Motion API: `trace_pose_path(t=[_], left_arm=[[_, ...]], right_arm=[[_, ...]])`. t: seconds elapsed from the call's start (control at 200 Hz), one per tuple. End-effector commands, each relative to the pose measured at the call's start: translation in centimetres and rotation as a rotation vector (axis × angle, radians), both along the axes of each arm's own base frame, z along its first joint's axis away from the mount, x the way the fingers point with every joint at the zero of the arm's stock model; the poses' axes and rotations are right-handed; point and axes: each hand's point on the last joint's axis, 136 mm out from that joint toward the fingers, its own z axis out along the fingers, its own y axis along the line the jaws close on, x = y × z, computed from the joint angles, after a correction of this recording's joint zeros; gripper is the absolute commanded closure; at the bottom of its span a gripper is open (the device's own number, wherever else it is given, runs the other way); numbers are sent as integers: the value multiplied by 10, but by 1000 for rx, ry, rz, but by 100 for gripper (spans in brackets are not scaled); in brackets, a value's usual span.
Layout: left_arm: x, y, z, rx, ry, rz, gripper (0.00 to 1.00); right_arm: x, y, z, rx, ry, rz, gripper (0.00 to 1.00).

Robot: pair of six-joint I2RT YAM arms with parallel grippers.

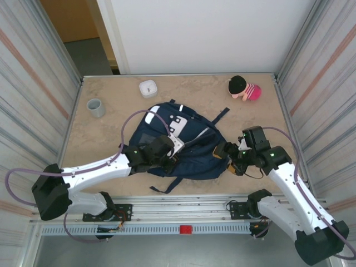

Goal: Pack the student bag

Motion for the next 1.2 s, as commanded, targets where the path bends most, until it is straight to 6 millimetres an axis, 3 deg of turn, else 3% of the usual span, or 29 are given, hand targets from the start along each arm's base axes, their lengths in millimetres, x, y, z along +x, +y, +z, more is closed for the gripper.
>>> trace_pose_path(t=[0.0,0.07,0.256,0.496,0.556,0.727,0.787,0.922,1.107,1.198], left_arm=[[6,-2,7,-40,8,83,100],[7,-4,7,-37,10,78,100],[5,-15,9,-37,38,55,100],[2,-48,34,-143,1,40,100],[0,-54,35,-157,1,27,100],[-1,-54,34,-121,-24,-16,100],[1,-47,37,-98,-64,-27,84],[-1,-27,41,-48,-175,-149,52],[4,8,38,37,-360,-362,35],[9,13,31,87,-412,-458,30]], right_arm=[[9,-10,7,-72,-15,-177,17],[9,-15,7,-149,-41,-244,19],[16,5,7,-131,-32,-254,18],[34,24,-10,-62,5,-214,21],[41,24,-11,-56,-11,-201,29],[53,20,-20,-18,-21,-201,68],[56,19,-22,-8,-30,-202,77],[59,23,-28,-9,-15,-189,79],[61,27,-27,-1,-14,-175,81],[62,27,-26,3,-15,-172,82]])
